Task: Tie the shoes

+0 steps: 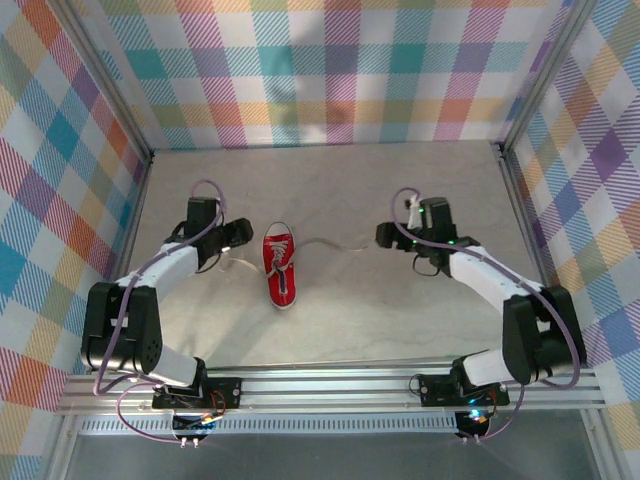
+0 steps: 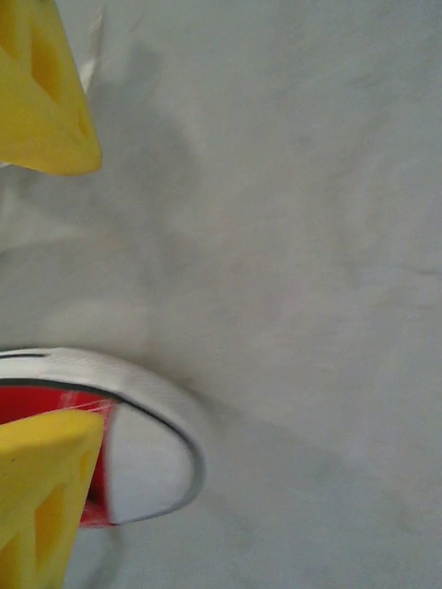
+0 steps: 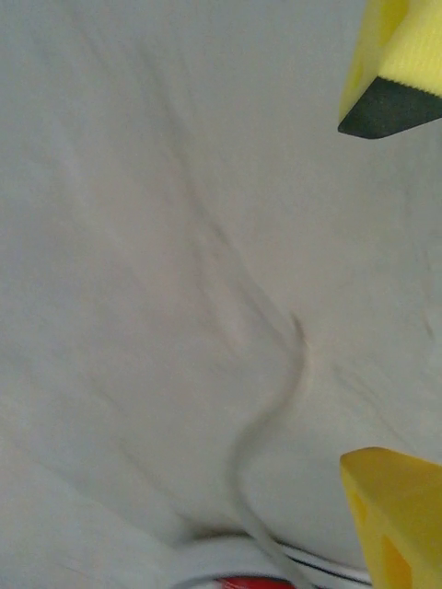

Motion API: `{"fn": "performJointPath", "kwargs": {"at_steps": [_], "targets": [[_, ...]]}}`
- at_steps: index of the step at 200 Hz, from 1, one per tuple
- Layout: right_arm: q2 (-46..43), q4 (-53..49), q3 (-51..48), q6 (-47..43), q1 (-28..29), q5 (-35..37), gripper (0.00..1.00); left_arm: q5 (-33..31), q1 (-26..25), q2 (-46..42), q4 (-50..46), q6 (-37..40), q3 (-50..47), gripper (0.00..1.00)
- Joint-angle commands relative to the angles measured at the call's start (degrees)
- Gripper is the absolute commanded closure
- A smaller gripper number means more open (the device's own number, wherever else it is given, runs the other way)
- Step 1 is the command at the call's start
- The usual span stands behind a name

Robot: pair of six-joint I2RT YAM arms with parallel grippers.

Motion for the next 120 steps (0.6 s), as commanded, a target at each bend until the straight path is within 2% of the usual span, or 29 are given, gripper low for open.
{"fn": "performJointPath", "kwargs": {"at_steps": [1, 25, 71, 88, 102, 120], "targets": [[4.14, -3.73, 3.86, 5.02, 5.38, -6.34, 0.15, 5.18, -3.76, 1.02, -6.55, -7.84, -1.4, 0.35], [8.84, -4.13, 7.53, 5.55, 9.95, -8.29, 0.19, 8.18, -8.72, 1.76, -3.59, -12.25, -2.84, 0.4], [13.2, -8.63, 12.71, 7.93, 10.3, -9.79, 0.26, 8.06, -19.1, 5.6, -0.57, -18.4, 1.47, 0.49], [14.16, -11.84, 14.62, 7.82, 10.31, -9.09, 0.26, 6.53, -21.01, 6.45, -2.52, -18.64, 4.01, 0.49], [15.32, -14.2, 16.39, 7.75, 10.3, -8.82, 0.26, 4.49, -21.34, 6.25, -5.61, -18.12, 5.62, 0.45], [18.07, -18.34, 20.12, 7.78, 10.3, -8.49, 0.26, -1.96, -21.17, 4.34, -13.6, -16.61, 7.75, 0.4]]}}
